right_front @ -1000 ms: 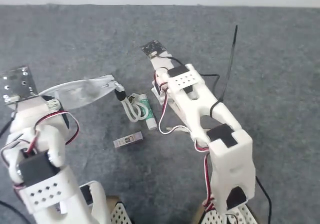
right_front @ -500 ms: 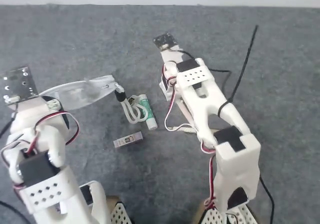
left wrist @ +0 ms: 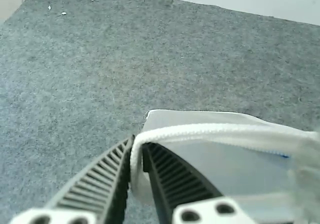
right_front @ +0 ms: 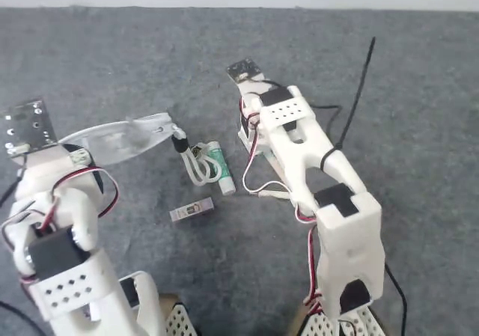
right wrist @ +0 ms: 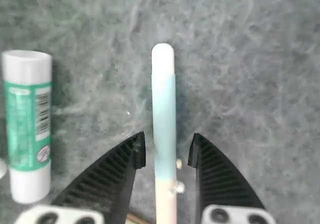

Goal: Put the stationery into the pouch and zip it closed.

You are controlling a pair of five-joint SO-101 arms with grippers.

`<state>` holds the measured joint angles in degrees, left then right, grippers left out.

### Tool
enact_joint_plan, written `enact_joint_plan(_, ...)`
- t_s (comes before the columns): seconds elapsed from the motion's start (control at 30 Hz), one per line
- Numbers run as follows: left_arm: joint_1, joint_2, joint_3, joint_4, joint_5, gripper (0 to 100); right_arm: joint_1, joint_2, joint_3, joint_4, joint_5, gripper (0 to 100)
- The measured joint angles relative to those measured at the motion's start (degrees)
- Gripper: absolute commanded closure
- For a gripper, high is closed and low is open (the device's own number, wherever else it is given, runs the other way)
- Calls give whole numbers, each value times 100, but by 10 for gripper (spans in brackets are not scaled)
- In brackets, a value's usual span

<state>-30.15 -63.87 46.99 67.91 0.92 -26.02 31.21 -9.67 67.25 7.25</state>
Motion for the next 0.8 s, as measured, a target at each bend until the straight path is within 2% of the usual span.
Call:
enact_joint_plan(0.17,0,-9,44,0,0,988,-167,334,-299,35,0,864)
enact_joint_plan(0.33,-9,-9,62,-35,0,988,-114,721,-835,352,-18,998)
enact_joint_plan(0.8,-9,-9,62,-35,0,988,-114,738,-1055,791,-35,992)
